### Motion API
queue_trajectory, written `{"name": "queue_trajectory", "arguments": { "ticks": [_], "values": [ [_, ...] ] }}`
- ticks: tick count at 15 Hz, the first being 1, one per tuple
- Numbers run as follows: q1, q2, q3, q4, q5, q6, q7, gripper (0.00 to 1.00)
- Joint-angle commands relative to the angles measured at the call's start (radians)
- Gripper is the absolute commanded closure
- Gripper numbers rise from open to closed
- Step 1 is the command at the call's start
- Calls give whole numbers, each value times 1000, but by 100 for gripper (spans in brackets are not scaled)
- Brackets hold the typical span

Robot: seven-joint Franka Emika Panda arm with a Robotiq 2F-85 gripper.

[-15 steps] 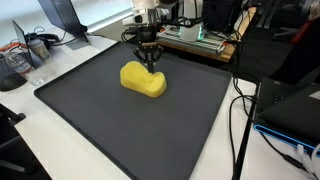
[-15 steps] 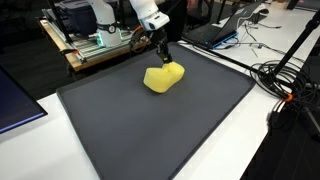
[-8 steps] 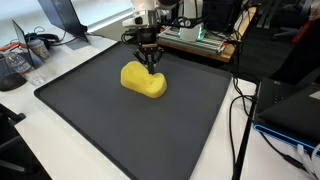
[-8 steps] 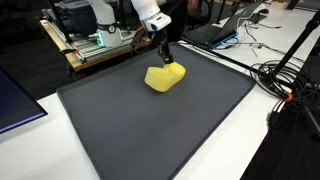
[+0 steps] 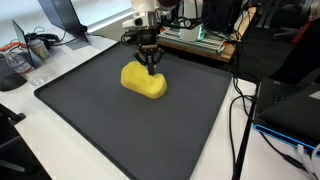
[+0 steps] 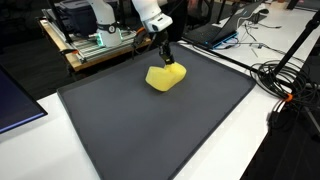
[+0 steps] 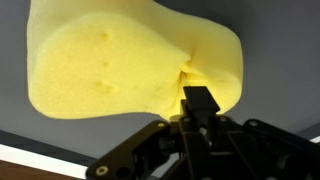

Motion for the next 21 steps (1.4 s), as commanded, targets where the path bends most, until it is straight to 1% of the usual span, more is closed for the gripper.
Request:
{"name": "queue_trajectory", "arguments": {
  "ticks": [1, 8, 11, 12, 16, 19, 21],
  "values": [
    [21, 98, 21, 54, -1, 3, 13, 97],
    [19, 89, 9, 41, -18, 6, 31, 97],
    [19, 48, -25, -10, -73, 14, 88, 97],
    [22, 34, -36, -26, -90, 34, 111, 97],
    [23, -71, -85, -112, -252, -7, 261, 97],
    [21, -151, -111, -160, -425, -48, 395, 97],
    [13, -200, -126, -185, -567, -74, 502, 97]
  ]
}}
